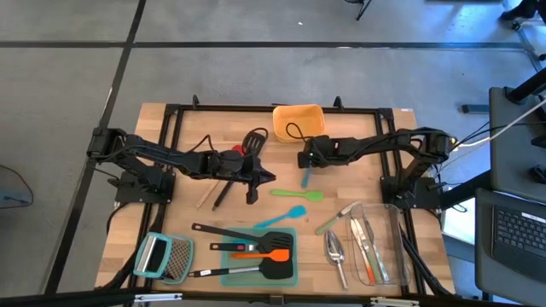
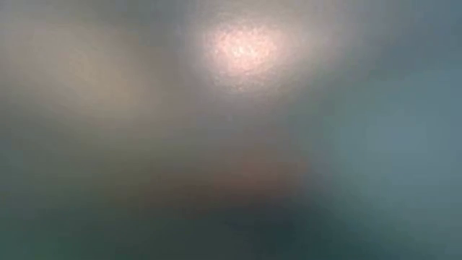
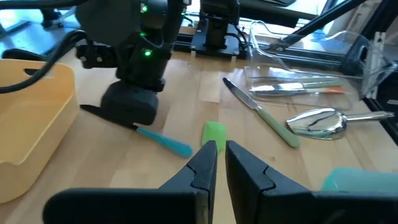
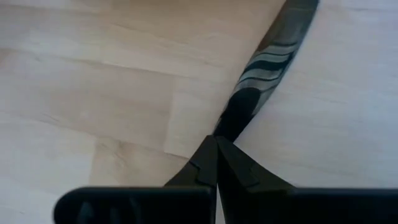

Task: Pick & Place Kitchen Items
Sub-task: Put the black spatula into the blue bin

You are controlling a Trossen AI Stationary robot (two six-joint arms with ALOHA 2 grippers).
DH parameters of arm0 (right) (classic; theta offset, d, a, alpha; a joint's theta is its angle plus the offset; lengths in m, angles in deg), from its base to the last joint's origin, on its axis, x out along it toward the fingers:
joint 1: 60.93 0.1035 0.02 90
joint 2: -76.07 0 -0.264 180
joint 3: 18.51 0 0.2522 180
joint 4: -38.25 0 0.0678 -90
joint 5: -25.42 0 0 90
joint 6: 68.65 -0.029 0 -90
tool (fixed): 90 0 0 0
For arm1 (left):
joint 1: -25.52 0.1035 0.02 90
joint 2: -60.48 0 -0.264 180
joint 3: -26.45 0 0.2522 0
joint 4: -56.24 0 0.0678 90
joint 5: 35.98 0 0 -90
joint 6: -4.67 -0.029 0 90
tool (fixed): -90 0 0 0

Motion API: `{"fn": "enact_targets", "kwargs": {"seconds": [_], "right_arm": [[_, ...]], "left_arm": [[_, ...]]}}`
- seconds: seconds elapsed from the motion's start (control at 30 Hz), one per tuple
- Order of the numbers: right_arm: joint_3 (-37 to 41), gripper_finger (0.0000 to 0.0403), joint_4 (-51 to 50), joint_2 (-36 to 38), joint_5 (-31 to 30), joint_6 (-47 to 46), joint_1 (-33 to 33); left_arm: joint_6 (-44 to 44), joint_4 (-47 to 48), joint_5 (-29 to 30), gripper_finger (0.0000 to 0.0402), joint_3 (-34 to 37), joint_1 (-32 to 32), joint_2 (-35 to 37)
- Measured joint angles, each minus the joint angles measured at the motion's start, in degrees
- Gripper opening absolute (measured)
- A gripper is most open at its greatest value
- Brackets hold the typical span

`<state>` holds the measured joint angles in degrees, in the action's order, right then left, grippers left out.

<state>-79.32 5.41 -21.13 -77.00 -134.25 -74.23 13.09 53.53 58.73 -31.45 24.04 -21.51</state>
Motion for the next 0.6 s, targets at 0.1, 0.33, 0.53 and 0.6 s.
{"fn": "enact_targets", "kwargs": {"seconds": [0.1,0.33,0.53,0.6], "right_arm": [[0.0,0.0002,2.5,-1.3,-0.2,-1.5,1.1],[-0.3,0.0002,10.5,-4.7,-0.3,-4.5,4.2],[0.0,0.0002,15.7,-5.3,0.0,-4.7,6.5],[0.1,0.0002,17.5,-5.4,0.2,-4.7,7.1]], "left_arm": [[0.0,0.0,-1.8,0.0029,0.0,0.0,0.0],[0.4,0.0,-3.4,0.0029,0.0,0.0,0.0],[0.6,3.1,-3.4,0.0029,0.0,0.0,0.0],[0.9,4.8,-4.6,0.0029,0.0,0.1,0.0]]}}
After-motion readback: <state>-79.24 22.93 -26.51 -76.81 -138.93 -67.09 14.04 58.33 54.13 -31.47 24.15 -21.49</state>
